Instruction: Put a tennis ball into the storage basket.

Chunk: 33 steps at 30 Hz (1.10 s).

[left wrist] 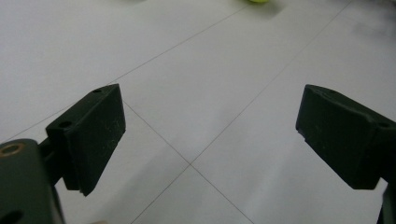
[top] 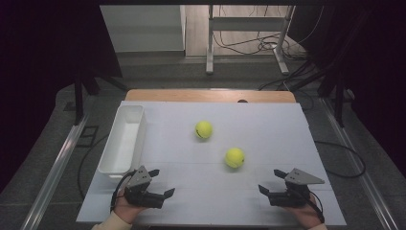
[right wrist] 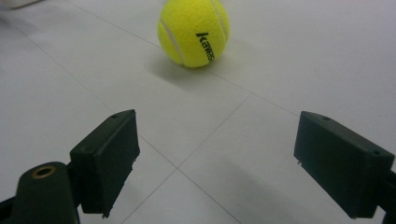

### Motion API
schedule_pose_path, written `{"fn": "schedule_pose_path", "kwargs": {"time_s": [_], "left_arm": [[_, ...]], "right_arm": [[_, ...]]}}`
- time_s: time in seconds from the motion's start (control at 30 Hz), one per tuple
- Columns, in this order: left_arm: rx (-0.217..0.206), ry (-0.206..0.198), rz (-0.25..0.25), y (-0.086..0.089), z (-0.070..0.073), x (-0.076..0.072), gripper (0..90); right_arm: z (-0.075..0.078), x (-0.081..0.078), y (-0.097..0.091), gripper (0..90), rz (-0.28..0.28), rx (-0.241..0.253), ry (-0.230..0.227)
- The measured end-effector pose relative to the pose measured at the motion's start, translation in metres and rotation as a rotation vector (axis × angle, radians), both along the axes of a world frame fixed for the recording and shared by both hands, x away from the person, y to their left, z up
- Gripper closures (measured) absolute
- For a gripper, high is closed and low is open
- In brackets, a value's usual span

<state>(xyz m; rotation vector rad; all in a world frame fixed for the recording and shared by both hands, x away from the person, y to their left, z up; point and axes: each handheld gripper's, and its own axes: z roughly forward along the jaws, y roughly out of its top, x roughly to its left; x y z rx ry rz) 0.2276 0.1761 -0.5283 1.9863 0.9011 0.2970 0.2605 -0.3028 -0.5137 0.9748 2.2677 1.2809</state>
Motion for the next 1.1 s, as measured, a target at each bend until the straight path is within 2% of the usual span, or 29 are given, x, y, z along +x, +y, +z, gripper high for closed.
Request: {"fn": "schedule_pose_path", "kwargs": {"time_s": [0.2, 0.53, 0.7, 1.1], "left_arm": [[-0.013, 0.001, 0.018, 0.001, 0.001, 0.001, 9.1], [-0.010, -0.001, 0.006, -0.002, 0.003, 0.002, 9.1], [-0.011, -0.003, -0.002, -0.006, 0.004, 0.003, 9.1], [-0.012, 0.000, 0.009, -0.010, 0.008, 0.004, 9.1]], "right_arm": [[-0.002, 0.002, 0.001, 14.3, 0.005, -0.005, 0.009], [-0.003, 0.002, -0.001, 14.6, -0.001, -0.021, 0.011], [-0.003, -0.003, -0.001, 14.6, 0.004, -0.034, 0.006], [-0.005, -0.003, 0.002, 14.7, 0.010, -0.041, 0.012]]}}
